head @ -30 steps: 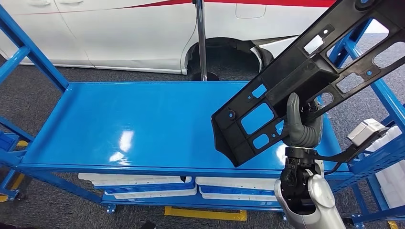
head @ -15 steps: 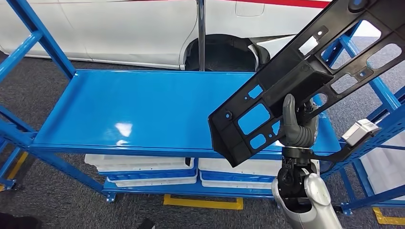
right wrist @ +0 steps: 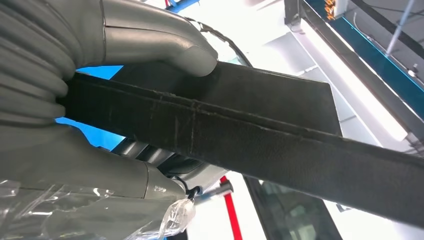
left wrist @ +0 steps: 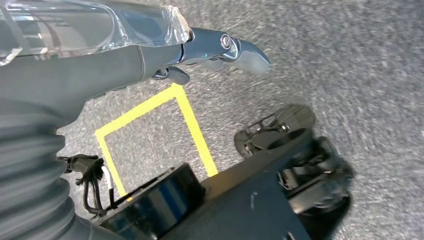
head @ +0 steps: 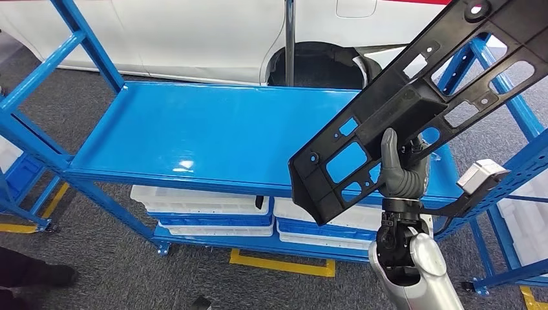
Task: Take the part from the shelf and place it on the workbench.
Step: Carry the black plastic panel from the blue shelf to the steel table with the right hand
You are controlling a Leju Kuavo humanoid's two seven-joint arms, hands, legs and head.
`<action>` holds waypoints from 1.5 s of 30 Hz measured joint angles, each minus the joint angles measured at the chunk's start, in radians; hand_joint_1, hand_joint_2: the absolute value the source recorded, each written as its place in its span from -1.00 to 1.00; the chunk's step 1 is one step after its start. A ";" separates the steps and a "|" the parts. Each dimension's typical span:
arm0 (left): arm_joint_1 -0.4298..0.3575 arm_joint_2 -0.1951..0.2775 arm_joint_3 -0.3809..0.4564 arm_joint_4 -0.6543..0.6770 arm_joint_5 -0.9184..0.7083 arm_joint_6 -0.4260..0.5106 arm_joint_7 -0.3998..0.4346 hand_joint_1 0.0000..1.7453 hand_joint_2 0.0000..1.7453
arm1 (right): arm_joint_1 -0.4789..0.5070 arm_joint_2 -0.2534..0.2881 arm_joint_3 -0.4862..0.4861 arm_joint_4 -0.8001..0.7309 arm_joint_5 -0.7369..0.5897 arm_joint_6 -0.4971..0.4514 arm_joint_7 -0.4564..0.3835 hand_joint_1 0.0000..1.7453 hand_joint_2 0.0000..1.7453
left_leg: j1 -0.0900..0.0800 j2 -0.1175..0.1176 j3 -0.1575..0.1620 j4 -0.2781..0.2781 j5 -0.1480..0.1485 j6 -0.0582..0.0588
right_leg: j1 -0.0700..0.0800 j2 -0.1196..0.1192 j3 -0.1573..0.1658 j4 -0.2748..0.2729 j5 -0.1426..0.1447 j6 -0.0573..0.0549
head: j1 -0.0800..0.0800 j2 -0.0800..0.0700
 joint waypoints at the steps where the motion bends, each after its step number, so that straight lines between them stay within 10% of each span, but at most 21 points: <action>1: 0.001 0.000 0.000 0.000 0.000 0.000 0.001 -1.00 1.00 | 0.001 0.000 0.000 0.003 0.000 0.000 0.000 1.00 1.00 | 0.000 0.002 0.012 -0.008 0.013 0.000 | 0.000 -0.008 -0.001 0.001 0.000 0.000 | 0.000 0.000; 6: -0.001 0.000 0.000 0.000 -0.002 0.002 0.001 -1.00 1.00 | 0.000 0.003 -0.001 0.007 0.001 0.000 0.000 1.00 1.00 | -0.019 0.055 0.182 -0.306 0.113 0.029 | 0.007 -0.043 -0.002 0.001 0.000 0.013 | 0.000 0.000; 10: 0.000 0.000 0.000 0.000 -0.010 0.002 0.001 -1.00 1.00 | 0.000 0.008 -0.001 0.007 0.005 0.002 -0.001 1.00 1.00 | -0.017 0.032 0.178 -0.327 0.116 0.051 | 0.007 -0.039 -0.015 0.024 -0.020 0.033 | 0.001 0.000; 14: 0.001 0.000 -0.002 0.000 -0.019 0.002 0.001 -1.00 1.00 | 0.009 0.008 -0.001 0.008 0.010 0.006 -0.007 1.00 1.00 | -0.014 0.001 0.175 -0.331 0.125 0.069 | 0.006 0.016 -0.135 0.279 -0.142 0.038 | 0.002 0.000; 16: 0.005 0.000 -0.005 0.000 -0.020 0.001 0.001 -1.00 1.00 | 0.017 0.008 -0.001 0.008 0.010 0.007 -0.009 1.00 1.00 | -0.016 -0.020 0.175 -0.329 0.126 0.071 | 0.006 0.019 -0.163 0.327 -0.134 0.037 | 0.002 0.000; 20: 0.008 -0.001 -0.013 0.000 -0.031 0.000 0.001 -1.00 1.00 | 0.023 0.008 -0.005 0.007 0.003 0.012 -0.021 1.00 1.00 | -0.020 -0.064 0.171 -0.317 0.126 0.068 | 0.005 0.074 -0.054 0.077 0.001 0.024 | 0.002 0.000; 24: 0.014 -0.002 -0.020 0.000 -0.040 -0.001 0.003 -1.00 1.00 | 0.036 0.008 -0.010 0.006 -0.007 0.020 -0.031 1.00 1.00 | -0.019 -0.092 0.151 -0.309 0.131 0.050 | 0.001 0.073 -0.034 0.019 0.014 0.019 | 0.002 0.000; 31: 0.023 -0.003 -0.027 0.000 -0.053 -0.001 0.004 -1.00 1.00 | 0.054 0.008 -0.020 0.005 -0.012 0.031 -0.034 1.00 1.00 | 0.002 -0.001 0.007 0.032 -0.035 0.009 | -0.012 -0.007 -0.037 0.014 0.023 0.008 | 0.002 0.000; 36: 0.020 -0.006 -0.032 0.000 -0.056 0.001 0.004 -1.00 1.00 | 0.056 0.008 -0.023 0.004 -0.011 0.044 -0.038 1.00 1.00 | 0.017 0.072 0.180 -0.277 0.086 -0.008 | -0.017 -0.050 -0.032 0.016 0.021 0.038 | 0.004 0.000; 39: 0.019 -0.007 -0.036 0.000 -0.057 0.002 0.003 -1.00 1.00 | 0.056 0.009 -0.024 0.004 -0.011 0.051 -0.041 1.00 1.00 | 0.009 0.063 0.183 -0.306 0.096 0.015 | -0.017 -0.073 -0.028 0.010 0.024 0.064 | 0.008 0.000; 42: 0.024 -0.008 -0.040 0.000 -0.056 0.004 0.003 -1.00 1.00 | 0.057 0.009 -0.025 0.004 -0.012 0.054 -0.041 1.00 1.00 | 0.010 0.031 0.175 -0.307 0.106 0.039 | -0.024 -0.033 -0.054 0.077 -0.031 0.074 | 0.009 0.000; 45: 0.025 -0.009 -0.041 0.000 -0.055 0.010 0.003 -1.00 1.00 | 0.063 0.009 -0.027 0.005 -0.020 0.059 -0.041 1.00 1.00 | 0.002 -0.004 0.171 -0.307 0.111 0.053 | -0.011 0.012 -0.152 0.296 -0.135 0.063 | 0.009 0.000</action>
